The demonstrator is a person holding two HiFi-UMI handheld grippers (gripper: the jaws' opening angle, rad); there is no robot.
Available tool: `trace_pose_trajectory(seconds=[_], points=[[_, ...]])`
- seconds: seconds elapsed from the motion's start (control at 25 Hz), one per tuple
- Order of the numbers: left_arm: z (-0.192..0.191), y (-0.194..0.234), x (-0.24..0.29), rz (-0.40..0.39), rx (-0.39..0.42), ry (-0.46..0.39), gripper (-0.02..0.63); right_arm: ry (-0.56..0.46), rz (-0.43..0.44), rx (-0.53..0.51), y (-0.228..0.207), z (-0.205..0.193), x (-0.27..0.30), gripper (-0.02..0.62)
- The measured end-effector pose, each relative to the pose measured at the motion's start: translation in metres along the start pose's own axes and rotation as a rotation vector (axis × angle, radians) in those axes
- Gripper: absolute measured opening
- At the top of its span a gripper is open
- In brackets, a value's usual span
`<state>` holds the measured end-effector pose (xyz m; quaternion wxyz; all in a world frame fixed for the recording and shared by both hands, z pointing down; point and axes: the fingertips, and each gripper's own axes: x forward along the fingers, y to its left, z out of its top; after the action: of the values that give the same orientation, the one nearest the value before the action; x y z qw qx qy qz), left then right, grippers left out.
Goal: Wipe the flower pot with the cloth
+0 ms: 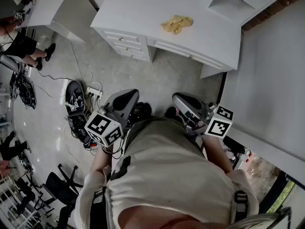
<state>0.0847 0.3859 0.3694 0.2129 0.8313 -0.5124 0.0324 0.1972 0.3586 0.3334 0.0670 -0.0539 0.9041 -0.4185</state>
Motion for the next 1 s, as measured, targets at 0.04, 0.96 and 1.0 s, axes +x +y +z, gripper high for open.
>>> trace_pose_trajectory(seconds=[0.04,0.96,1.0], points=[[-0.001,-0.016,0.01,-0.011,0.007,0.002,0.02,0.006,0.0,-0.005,0.0,0.005,-0.009,0.009],[0.027,0.017,0.067,0.006,0.033,-0.057,0.02,0.193,0.016,-0.2,-0.028,0.031,0.021,0.009],[0.029,0.03,0.065,0.0,0.031,-0.055,0.02,0.197,0.01,-0.21,-0.03,0.03,0.034,0.009]])
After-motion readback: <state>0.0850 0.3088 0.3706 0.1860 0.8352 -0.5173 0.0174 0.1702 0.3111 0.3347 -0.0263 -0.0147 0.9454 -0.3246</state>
